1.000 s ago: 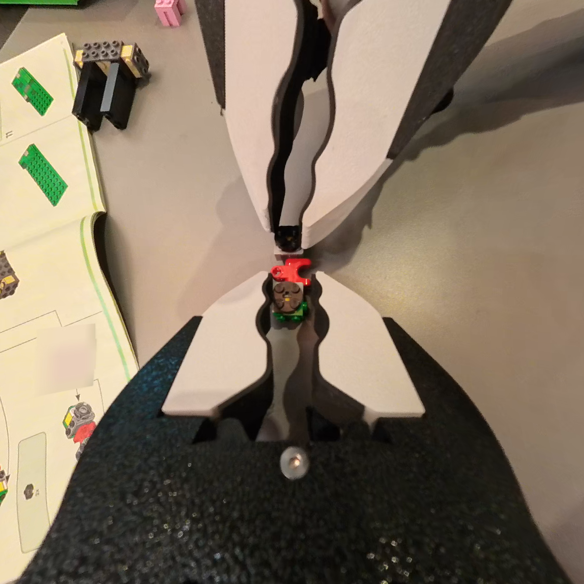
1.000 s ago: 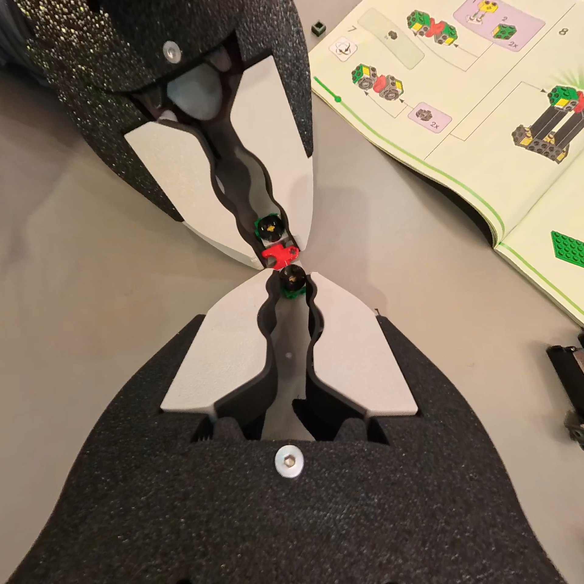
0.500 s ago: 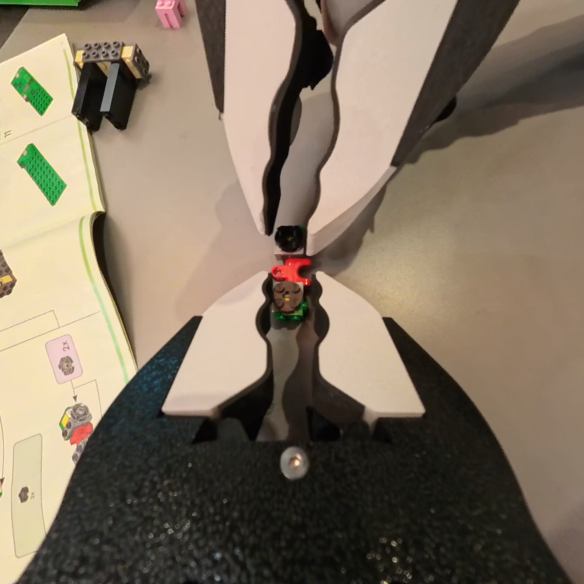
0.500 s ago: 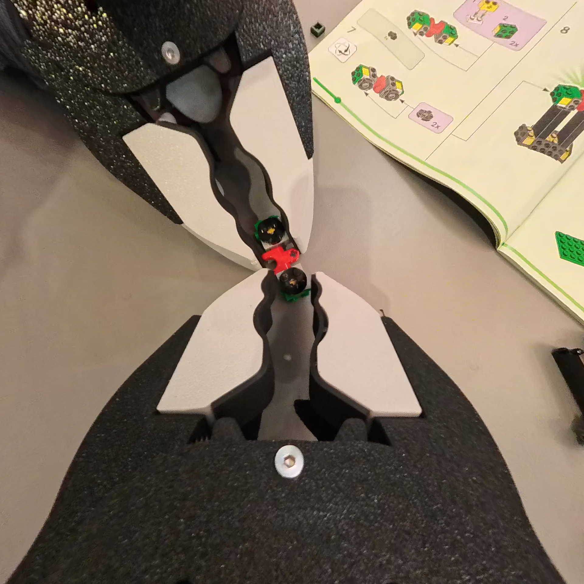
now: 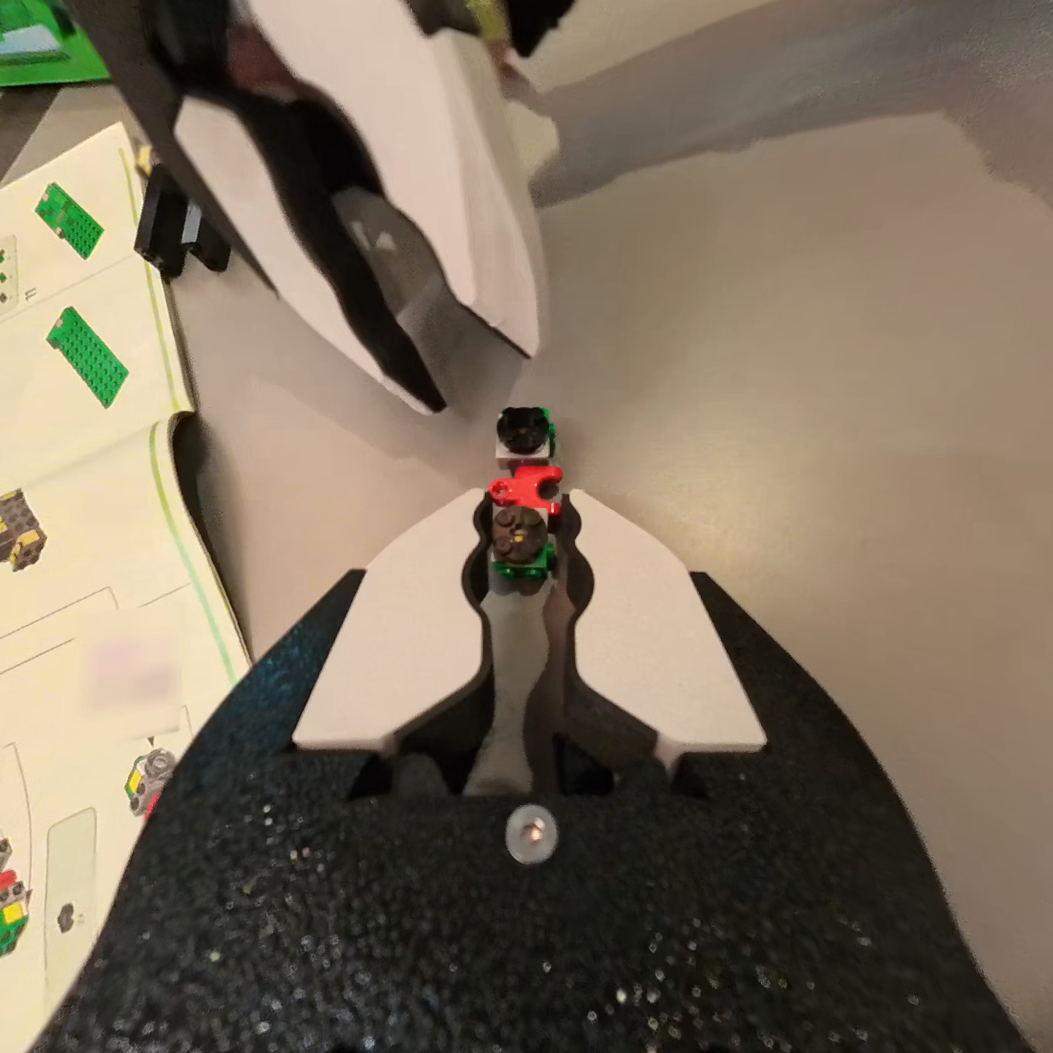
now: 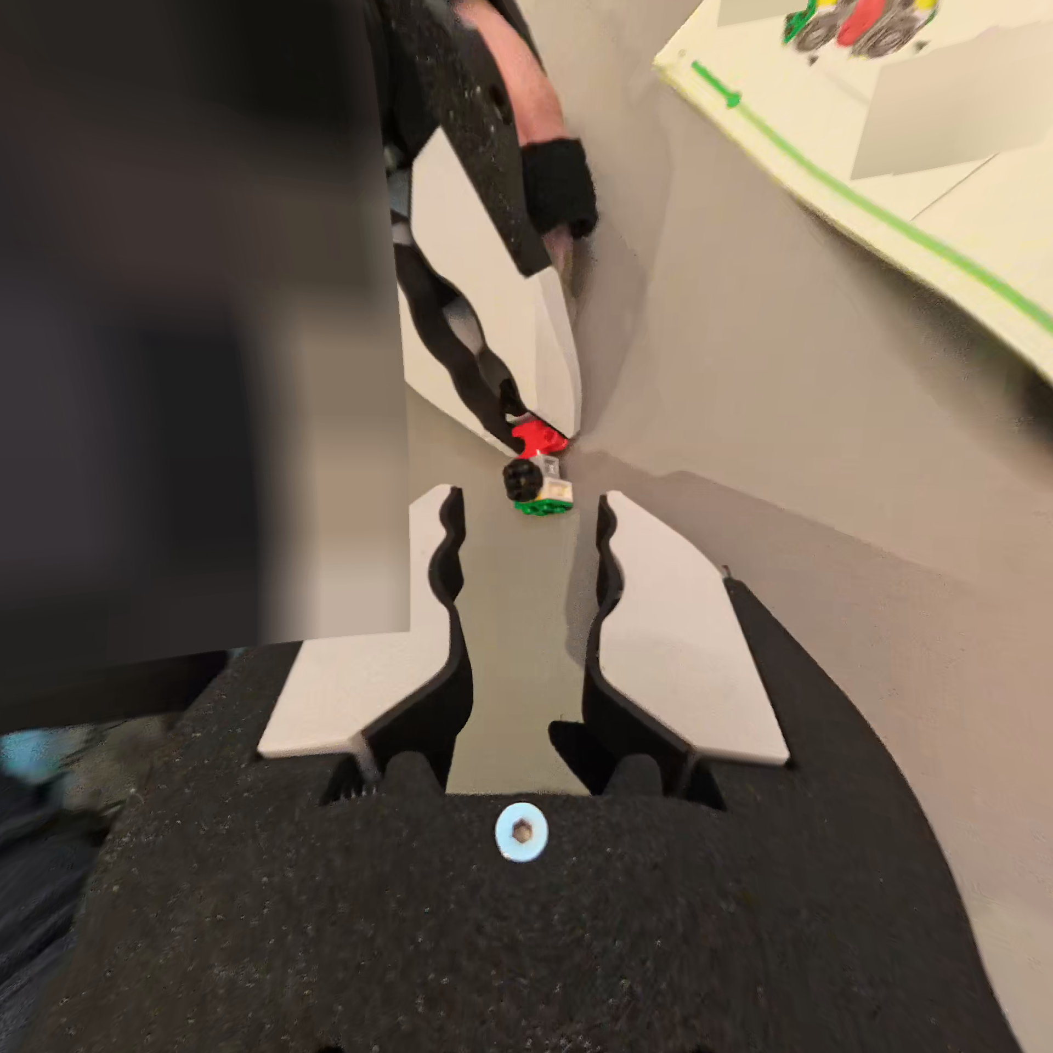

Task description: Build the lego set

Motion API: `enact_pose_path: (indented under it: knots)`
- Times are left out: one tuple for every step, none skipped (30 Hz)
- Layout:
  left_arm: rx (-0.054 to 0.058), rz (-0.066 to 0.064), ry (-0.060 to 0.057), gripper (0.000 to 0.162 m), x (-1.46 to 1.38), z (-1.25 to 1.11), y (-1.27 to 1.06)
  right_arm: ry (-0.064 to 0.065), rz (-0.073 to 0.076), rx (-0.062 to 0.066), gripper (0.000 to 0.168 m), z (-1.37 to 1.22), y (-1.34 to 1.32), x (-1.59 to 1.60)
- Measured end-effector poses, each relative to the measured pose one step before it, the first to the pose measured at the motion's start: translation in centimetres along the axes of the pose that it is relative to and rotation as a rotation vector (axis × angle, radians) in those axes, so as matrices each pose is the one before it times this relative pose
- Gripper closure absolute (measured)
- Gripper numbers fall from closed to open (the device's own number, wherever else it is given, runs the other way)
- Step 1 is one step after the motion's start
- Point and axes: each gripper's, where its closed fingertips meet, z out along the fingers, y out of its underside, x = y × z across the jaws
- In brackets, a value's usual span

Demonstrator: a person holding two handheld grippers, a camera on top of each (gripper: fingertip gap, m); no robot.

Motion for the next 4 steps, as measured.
enact_pose_path:
  knots:
    - [0.0024,0.0121,-0.0045,0.139,-0.010,-0.014,-0.019,-0.0648,0.0290,-0.0117,0.124,0.009,-0.163,-0.205]
    - [0.0025,0.0102,-0.0055,0.139,-0.004,-0.016,-0.034,-0.0543,0.0266,-0.0186,0.124,0.072,-0.051,-0.192]
    - [0.0021,0.0070,-0.0020,0.139,0.008,-0.014,-0.022,-0.0452,0.0245,-0.0233,0.124,0.120,0.047,-0.189]
    - [0.0014,0.0024,0.0009,0.139,0.021,-0.010,-0.021,-0.0376,0.0223,-0.0251,0.124,0.151,0.117,-0.172]
